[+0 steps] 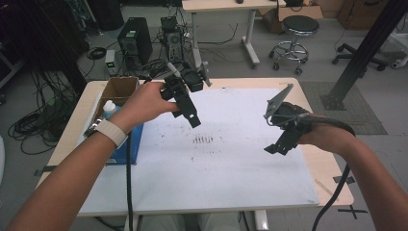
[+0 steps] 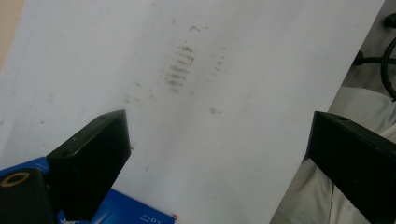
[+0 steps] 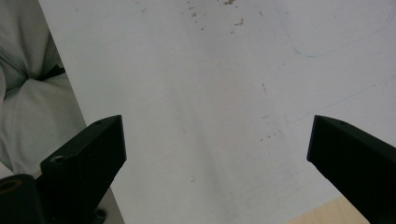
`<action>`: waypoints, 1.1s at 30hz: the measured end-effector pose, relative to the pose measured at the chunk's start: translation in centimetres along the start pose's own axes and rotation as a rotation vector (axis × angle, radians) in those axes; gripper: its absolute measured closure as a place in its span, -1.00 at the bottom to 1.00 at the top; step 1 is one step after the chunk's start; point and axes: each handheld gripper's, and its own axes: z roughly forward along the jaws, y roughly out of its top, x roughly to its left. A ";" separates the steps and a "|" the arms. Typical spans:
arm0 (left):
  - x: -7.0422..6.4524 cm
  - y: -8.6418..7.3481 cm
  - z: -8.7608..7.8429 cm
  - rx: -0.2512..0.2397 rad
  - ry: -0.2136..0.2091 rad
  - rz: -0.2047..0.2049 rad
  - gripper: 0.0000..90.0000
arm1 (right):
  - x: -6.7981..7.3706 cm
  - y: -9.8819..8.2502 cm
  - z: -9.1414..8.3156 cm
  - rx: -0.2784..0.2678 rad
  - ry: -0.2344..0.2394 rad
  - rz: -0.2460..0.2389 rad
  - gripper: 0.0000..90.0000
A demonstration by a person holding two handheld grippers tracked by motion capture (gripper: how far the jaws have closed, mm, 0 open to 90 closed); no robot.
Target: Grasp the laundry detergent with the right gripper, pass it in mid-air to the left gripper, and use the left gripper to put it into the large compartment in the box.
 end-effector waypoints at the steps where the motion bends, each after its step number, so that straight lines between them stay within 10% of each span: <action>1: 0.0 0.0 0.0 0.000 0.001 0.002 -0.85 | 0.0 0.0 0.0 0.001 0.002 0.000 -0.90; 33: -0.3 0.3 0.0 -0.009 -0.013 0.034 -0.84 | 0.2 0.2 -0.1 0.004 0.001 0.002 -0.90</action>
